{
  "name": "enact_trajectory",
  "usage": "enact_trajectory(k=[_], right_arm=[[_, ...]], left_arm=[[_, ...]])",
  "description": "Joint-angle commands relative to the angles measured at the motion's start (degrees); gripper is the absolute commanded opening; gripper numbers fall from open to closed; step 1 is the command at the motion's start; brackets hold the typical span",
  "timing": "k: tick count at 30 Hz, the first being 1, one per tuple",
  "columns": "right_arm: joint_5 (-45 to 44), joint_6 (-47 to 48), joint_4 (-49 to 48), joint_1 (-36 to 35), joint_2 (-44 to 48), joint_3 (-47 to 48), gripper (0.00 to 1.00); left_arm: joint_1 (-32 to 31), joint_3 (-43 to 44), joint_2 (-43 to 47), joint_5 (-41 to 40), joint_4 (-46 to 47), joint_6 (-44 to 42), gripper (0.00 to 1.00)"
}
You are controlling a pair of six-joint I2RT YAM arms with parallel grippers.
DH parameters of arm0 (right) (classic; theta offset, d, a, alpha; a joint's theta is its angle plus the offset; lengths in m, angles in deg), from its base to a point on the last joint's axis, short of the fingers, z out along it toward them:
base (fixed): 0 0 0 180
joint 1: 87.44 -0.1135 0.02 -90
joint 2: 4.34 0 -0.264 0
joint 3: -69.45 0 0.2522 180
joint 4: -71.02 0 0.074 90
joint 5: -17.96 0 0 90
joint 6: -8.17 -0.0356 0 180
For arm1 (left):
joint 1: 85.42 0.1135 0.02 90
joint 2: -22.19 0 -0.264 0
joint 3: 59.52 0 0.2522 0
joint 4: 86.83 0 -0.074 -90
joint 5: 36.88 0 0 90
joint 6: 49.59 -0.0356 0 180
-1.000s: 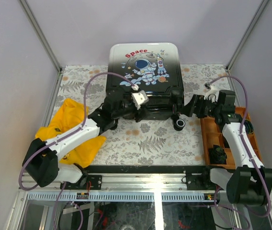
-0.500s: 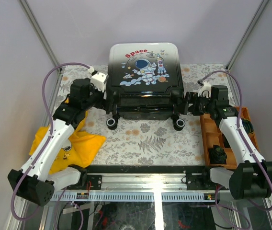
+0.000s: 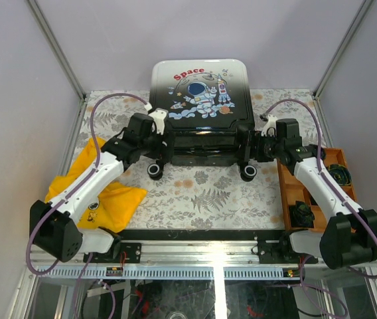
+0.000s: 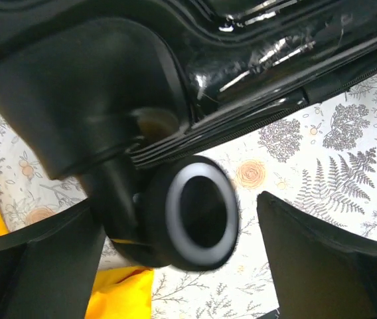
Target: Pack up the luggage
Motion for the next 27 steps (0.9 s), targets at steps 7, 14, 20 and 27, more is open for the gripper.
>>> enact_trajectory(k=[7, 14, 20, 27], right_arm=[[-2.9, 1.4, -1.3, -1.6, -1.4, 2.3, 0.9], [-0.8, 4.9, 0.4, -1.5, 1.4, 2.1, 0.96], [0.0, 11.7, 1.5, 0.4, 11.9, -4.4, 0.99], [4.4, 13.3, -3.0, 7.8, 18.3, -15.5, 0.88]], left_arm=[[-2.1, -2.1, -0.8, -7.5, 4.6, 6.3, 0.7], [-0.3, -2.0, 0.1, 3.7, 7.5, 8.1, 0.31], [6.2, -1.1, 1.9, 19.9, 9.1, 12.6, 0.0], [10.9, -1.5, 4.8, 36.1, 12.7, 17.8, 0.0]])
